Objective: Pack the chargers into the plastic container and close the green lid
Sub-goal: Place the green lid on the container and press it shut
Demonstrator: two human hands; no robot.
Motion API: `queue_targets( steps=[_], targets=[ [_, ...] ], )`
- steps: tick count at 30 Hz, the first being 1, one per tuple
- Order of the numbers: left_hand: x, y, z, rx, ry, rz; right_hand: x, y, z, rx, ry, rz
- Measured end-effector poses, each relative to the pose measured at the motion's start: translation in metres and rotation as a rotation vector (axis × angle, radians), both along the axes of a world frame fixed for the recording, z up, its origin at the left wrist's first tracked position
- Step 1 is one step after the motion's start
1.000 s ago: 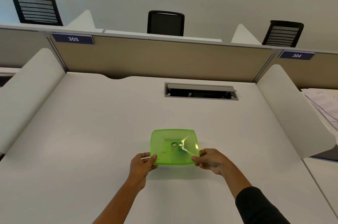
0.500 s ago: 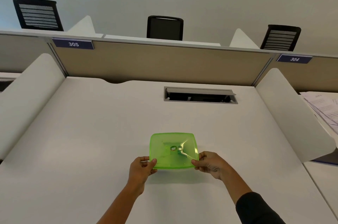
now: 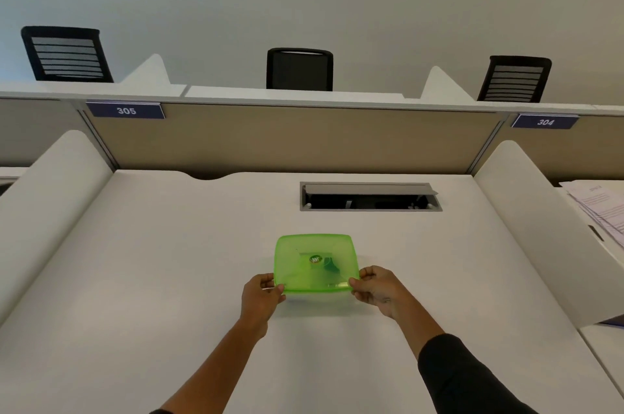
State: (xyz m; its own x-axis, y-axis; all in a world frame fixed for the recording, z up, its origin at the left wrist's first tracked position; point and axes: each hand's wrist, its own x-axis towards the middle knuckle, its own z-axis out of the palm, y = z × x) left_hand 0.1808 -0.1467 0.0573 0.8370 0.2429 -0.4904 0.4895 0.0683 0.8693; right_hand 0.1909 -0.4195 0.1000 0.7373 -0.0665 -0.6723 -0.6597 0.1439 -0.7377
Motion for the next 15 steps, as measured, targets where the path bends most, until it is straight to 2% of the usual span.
queue_targets(
  steps=[4, 15],
  targets=[
    [0.038, -0.008, 0.008, 0.047, 0.005, -0.011, 0.035, 0.002, 0.002, 0.004, -0.040, -0.074],
    [0.083, -0.022, 0.020, -0.037, -0.037, -0.025, 0.076, 0.015, 0.000, -0.027, -0.174, -0.111]
  ],
)
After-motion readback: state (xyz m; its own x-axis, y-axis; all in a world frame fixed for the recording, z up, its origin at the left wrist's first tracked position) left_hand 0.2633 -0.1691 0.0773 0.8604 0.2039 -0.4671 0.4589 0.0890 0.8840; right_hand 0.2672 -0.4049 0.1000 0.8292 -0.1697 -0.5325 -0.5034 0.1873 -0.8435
